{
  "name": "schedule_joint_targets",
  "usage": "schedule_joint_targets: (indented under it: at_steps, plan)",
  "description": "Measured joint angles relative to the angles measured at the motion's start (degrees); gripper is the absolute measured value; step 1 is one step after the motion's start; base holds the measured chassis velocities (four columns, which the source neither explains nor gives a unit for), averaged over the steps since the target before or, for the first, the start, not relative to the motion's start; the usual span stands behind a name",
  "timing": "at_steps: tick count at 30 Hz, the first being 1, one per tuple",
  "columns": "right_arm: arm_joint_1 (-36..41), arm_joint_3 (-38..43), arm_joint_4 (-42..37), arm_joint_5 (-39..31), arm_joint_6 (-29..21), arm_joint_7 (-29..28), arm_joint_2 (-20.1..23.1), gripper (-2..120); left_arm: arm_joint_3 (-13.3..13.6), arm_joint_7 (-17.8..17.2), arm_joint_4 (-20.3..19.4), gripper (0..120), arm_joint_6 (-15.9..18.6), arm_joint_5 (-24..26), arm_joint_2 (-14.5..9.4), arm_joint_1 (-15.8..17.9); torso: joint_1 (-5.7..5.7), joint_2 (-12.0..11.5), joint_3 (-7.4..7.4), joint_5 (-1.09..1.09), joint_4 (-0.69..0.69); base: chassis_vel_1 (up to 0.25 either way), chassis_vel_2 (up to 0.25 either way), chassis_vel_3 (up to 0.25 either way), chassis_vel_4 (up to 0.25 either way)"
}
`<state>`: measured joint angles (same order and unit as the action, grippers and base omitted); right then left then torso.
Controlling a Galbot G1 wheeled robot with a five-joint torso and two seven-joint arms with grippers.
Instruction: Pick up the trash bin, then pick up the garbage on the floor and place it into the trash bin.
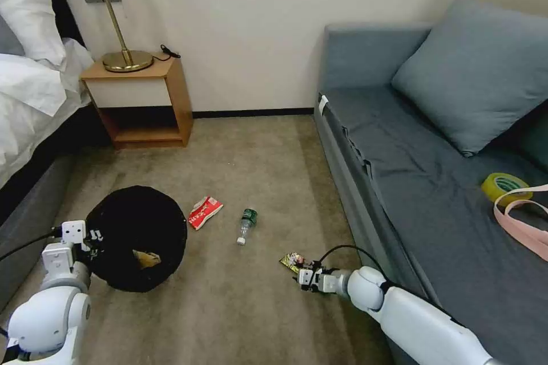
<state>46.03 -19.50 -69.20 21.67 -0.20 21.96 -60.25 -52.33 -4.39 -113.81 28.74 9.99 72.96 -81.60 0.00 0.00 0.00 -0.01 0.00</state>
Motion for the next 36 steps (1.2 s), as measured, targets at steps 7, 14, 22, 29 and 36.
schedule_joint_targets:
  at_steps: [7, 14, 22, 29, 36]
  plan:
    - [-0.6, 0.4, 4.5, 2.2, 1.1, -1.2, -2.9, 80, -0.4, 0.0, -0.2, 3, -0.5, 0.2, 0.0, -0.6, 0.0, 0.0, 0.0, 0.0, 0.0, 0.0, 0.0, 0.0, 0.0]
    - [-1.3, 1.3, 8.9, 4.6, 2.2, -2.8, -6.1, 100, -0.7, 0.0, -0.5, 3, -0.7, 0.5, 0.1, -1.1, 0.0, 0.0, 0.0, 0.02, 0.01, 0.0, 0.0, 0.0, 0.0]
    - [-1.2, 4.6, 11.7, 5.9, 2.8, -4.1, -6.8, 100, -0.8, 0.0, -0.8, 3, -1.1, 0.8, 0.1, -1.5, 0.0, 0.0, 0.0, 0.02, 0.01, 0.0, 0.0, 0.0, 0.0]
    - [-1.7, 6.0, 13.9, 7.2, 3.2, -4.7, -7.9, 100, -0.4, -0.1, -0.2, 3, -1.1, 0.8, -0.1, -0.8, -0.01, 0.0, -0.01, -0.05, -0.04, 0.0, 0.0, 0.0, 0.0]
    - [-2.8, 6.7, 16.6, 7.8, 3.4, -5.4, -8.9, 99, -0.4, -0.1, 0.3, 3, -1.1, 1.1, -0.5, -0.3, -0.01, 0.0, -0.01, 0.02, 0.01, 0.0, 0.0, 0.0, 0.0]
